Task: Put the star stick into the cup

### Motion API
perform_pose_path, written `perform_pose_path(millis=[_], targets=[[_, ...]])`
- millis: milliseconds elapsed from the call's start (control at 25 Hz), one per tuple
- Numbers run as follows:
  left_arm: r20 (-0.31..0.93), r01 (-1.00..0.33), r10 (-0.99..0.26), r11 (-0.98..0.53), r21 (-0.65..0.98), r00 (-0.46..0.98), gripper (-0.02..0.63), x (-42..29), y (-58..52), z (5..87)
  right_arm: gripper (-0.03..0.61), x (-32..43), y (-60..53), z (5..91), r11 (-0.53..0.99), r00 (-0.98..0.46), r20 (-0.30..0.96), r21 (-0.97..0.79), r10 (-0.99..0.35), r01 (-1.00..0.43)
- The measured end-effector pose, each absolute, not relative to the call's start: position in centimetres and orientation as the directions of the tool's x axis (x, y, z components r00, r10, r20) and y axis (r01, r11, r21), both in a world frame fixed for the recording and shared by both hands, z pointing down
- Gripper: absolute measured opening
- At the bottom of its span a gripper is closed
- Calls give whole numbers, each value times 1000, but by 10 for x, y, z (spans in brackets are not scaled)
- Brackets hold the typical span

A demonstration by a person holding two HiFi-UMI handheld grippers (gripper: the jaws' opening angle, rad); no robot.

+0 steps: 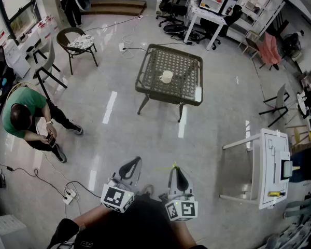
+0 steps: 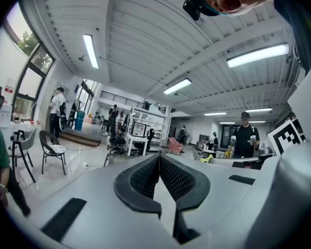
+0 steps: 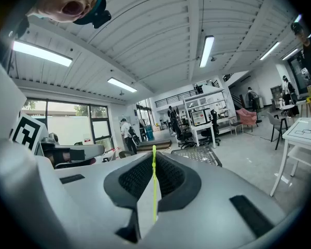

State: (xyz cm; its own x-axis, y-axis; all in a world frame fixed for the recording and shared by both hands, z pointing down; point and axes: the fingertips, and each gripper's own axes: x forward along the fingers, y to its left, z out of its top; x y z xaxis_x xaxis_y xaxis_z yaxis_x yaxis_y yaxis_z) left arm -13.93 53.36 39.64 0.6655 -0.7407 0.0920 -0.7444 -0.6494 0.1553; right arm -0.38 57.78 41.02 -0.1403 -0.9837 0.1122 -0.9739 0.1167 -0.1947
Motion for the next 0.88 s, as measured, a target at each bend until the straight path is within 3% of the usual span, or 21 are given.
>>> perform_pose_path(millis=[880], targets=[[103, -753, -746, -646, 130, 658, 17, -110, 542, 396, 20, 25, 577, 408, 127, -153, 88, -248, -984, -960]])
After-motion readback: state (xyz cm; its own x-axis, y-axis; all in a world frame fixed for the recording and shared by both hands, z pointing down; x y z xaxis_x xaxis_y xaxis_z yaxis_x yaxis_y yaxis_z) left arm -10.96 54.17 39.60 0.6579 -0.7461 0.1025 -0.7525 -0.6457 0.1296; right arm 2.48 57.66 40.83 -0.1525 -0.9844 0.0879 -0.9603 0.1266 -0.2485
